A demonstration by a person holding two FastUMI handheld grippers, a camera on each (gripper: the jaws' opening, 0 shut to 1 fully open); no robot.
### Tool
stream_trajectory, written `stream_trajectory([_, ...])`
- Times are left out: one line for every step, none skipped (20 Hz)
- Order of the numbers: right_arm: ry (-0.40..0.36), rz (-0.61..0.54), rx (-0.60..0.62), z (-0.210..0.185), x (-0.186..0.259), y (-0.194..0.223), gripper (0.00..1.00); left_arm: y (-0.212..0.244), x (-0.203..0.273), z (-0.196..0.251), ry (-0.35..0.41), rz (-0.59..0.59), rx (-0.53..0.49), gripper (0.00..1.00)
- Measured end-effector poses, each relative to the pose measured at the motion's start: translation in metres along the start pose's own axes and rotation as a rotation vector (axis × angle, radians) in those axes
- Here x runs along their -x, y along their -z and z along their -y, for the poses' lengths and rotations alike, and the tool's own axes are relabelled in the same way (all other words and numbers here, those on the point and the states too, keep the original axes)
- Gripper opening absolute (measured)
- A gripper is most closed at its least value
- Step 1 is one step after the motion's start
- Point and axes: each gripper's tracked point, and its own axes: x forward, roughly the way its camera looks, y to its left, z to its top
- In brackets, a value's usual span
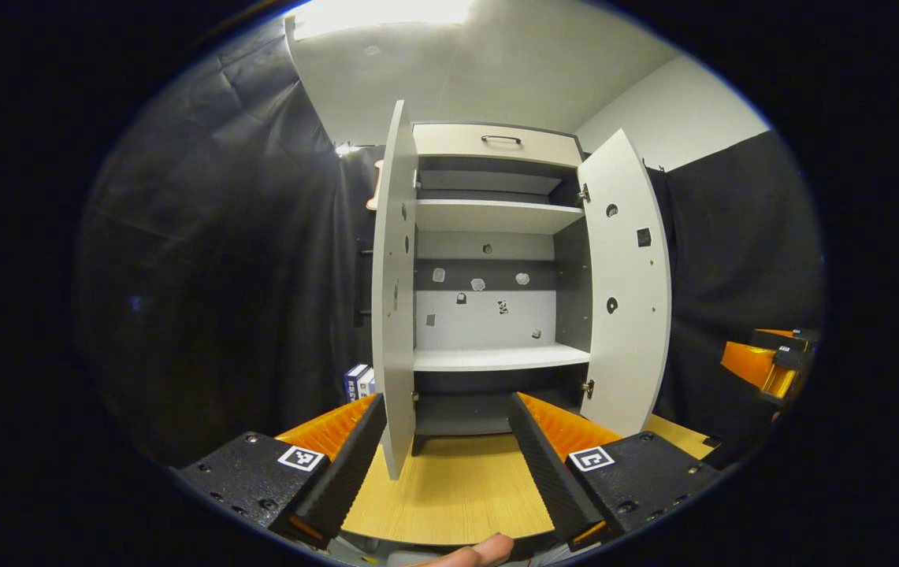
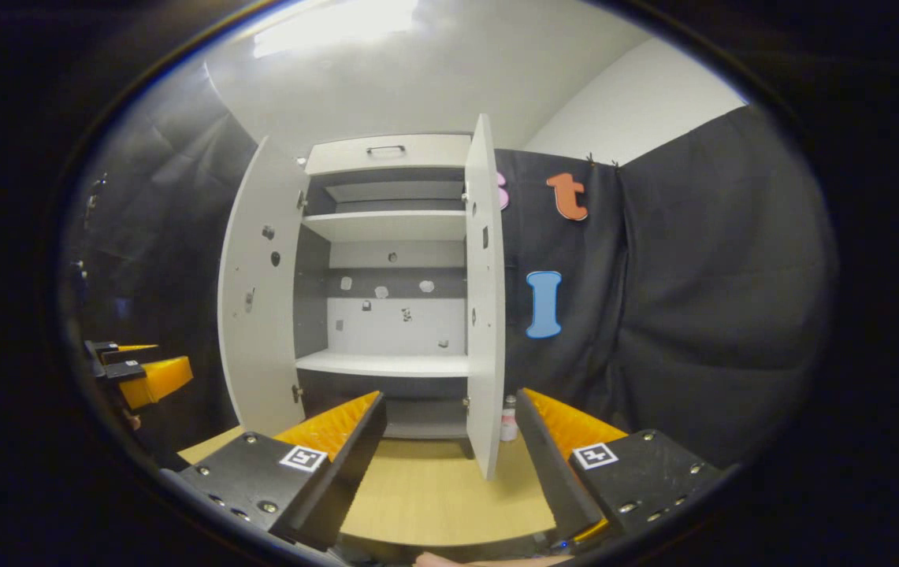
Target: Open the right door of the double-door shoe cabinet with the right hand, and open the left door with the left hand.
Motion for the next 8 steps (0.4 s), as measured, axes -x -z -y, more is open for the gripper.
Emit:
stream_trajectory([-0.001, -0.002, 0.001, 0.000, 0.000, 0.000, 0.98, -0.002, -0.001, 0.001, 0.000, 0.002, -0.004, 0.94])
stream_trajectory([-0.003, -0.002, 0.000, 0.000, -0.001, 0.000, 0.98, -0.003, -0.001, 0.001, -0.001, 0.004, -0.007, 0.94])
stream_trajectory([-0.005, -0.004, 0.001, 0.001, 0.000, -0.001, 0.98, -0.005, -0.001, 0.001, -0.002, 0.007, -0.008, 0.97])
stream_trajectory([-0.008, -0.005, 0.003, 0.000, -0.002, -0.001, 0.98, -0.007, -0.002, 0.002, -0.001, 0.011, -0.010, 0.94])
stream_trajectory([-0.011, -0.005, 0.005, 0.000, -0.003, -0.001, 0.98, -0.009, -0.002, 0.002, -0.001, 0.017, -0.012, 0.97])
stream_trajectory([-0.013, -0.005, 0.006, 0.000, -0.003, -0.003, 0.98, -0.011, -0.002, 0.003, -0.002, 0.022, -0.017, 0.97])
stream_trajectory([-0.018, -0.004, 0.006, -0.001, -0.004, -0.003, 0.98, -0.013, -0.003, 0.003, -0.001, 0.028, -0.020, 0.97])
stream_trajectory([-0.022, -0.002, 0.005, -0.002, -0.004, -0.005, 0.98, -0.015, -0.003, 0.003, 0.000, 0.032, -0.022, 0.97])
